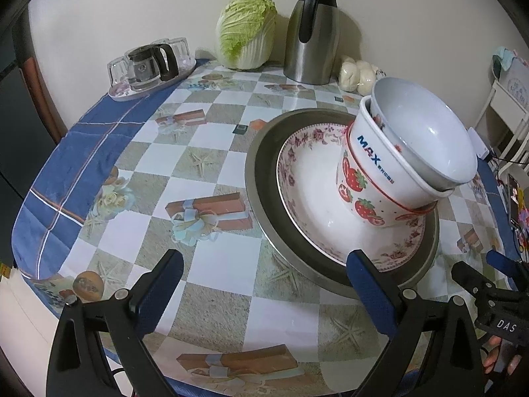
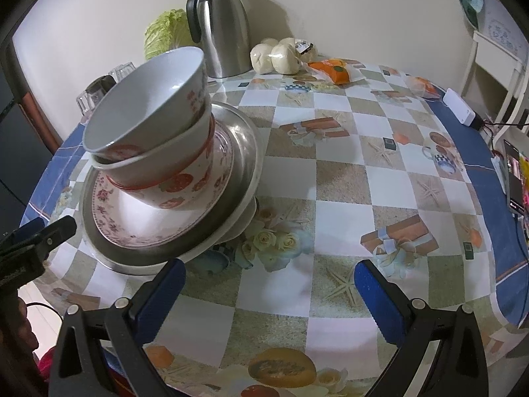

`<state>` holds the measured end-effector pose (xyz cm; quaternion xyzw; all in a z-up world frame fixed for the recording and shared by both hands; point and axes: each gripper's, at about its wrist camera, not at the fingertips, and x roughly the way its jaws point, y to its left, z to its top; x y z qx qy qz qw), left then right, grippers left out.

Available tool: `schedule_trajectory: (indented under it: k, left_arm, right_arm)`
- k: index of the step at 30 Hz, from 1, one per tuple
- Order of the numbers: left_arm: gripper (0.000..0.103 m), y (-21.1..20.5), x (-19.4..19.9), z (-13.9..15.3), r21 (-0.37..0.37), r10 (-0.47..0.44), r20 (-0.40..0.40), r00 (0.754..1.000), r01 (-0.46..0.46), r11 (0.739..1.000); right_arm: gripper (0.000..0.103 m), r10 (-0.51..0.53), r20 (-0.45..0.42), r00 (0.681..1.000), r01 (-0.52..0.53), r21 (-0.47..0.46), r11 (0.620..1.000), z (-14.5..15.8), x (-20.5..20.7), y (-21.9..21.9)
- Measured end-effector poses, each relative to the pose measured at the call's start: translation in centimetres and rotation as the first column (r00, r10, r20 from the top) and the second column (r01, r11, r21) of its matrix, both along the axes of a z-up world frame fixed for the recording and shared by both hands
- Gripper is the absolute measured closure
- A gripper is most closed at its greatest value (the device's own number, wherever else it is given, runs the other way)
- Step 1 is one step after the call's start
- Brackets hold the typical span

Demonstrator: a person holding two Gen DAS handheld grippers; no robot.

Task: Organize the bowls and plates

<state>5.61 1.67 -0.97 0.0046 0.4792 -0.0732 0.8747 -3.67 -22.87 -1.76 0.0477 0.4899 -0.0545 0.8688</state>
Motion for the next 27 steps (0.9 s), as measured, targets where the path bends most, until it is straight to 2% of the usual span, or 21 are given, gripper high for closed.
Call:
schedule_trajectory:
  k: [27]
  left_arm:
    - [0.004,-0.41,0.15,-0.39,-0.006,-0.028,-0.029,0.999,0.028,1.000]
  right_arm:
    - [0.000,0.010,-0.015,1.000,-0.010,-0.010,1.000,-0.40,0.27,-0.09]
